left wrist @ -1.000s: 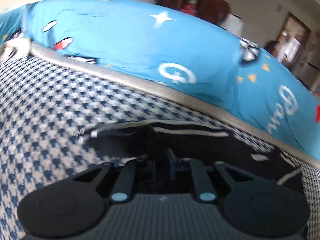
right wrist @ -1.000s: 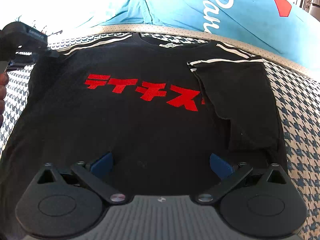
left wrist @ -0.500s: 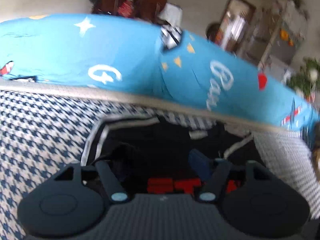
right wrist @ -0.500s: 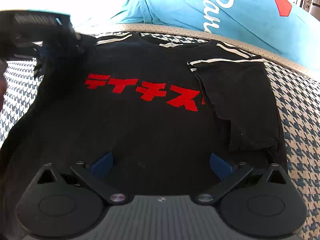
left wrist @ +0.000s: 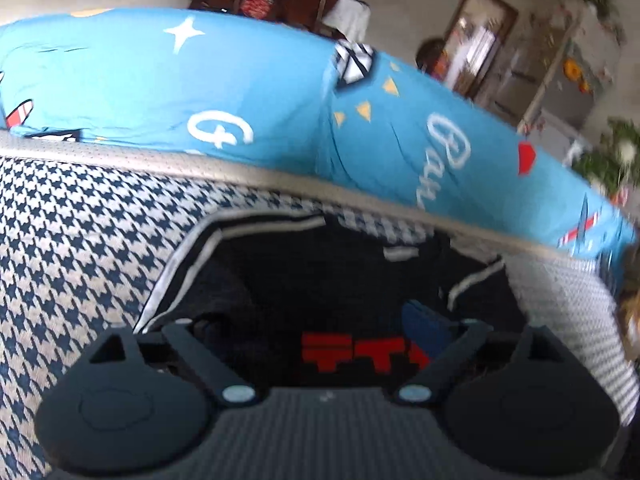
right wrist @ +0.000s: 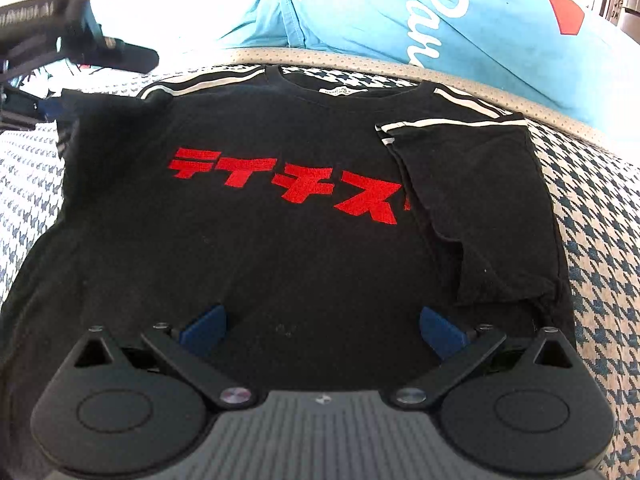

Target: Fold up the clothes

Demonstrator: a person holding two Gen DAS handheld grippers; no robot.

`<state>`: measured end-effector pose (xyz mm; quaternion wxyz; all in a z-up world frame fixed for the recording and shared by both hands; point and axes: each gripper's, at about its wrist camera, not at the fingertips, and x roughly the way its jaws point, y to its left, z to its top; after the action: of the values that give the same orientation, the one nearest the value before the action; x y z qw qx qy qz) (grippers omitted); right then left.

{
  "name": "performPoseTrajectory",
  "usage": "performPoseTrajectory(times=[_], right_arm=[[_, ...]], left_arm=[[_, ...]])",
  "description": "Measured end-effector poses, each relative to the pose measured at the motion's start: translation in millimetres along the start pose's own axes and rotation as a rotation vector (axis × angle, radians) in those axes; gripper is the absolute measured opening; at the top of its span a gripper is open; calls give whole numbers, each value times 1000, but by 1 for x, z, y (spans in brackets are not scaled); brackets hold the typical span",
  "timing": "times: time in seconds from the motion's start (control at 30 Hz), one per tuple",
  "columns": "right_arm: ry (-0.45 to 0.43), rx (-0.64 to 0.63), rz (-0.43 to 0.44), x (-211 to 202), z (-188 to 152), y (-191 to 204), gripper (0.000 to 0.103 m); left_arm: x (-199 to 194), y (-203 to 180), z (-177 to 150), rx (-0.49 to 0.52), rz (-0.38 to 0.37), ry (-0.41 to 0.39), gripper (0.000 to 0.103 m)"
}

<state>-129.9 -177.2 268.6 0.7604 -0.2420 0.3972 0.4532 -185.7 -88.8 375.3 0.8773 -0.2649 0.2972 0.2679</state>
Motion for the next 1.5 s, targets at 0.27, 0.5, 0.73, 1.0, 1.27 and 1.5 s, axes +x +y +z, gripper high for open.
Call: performPoseTrajectory(times=[0.27, 0.5, 0.73, 1.0, 1.27, 1.5], right_arm=[[2, -2, 1, 1, 1, 0, 103], [0, -3, 0, 2, 3, 1, 103], [-7, -5, -7, 3, 2, 3, 103], [-14, -7, -8, 4, 2, 5, 103], [-14, -6, -10, 4, 2, 6, 103], [-15, -5, -10, 4, 2, 6, 103]], left_arm=[[22, 1, -33, 24, 30, 113, 99], [11, -1, -48, 64, 7, 134, 100], [-23, 3, -46, 100, -53, 91, 100], [-27, 46, -35, -153, -66, 76, 103], [-19, 82, -28, -378, -52, 45, 103], [-4, 98, -28, -508, -58, 53, 103]])
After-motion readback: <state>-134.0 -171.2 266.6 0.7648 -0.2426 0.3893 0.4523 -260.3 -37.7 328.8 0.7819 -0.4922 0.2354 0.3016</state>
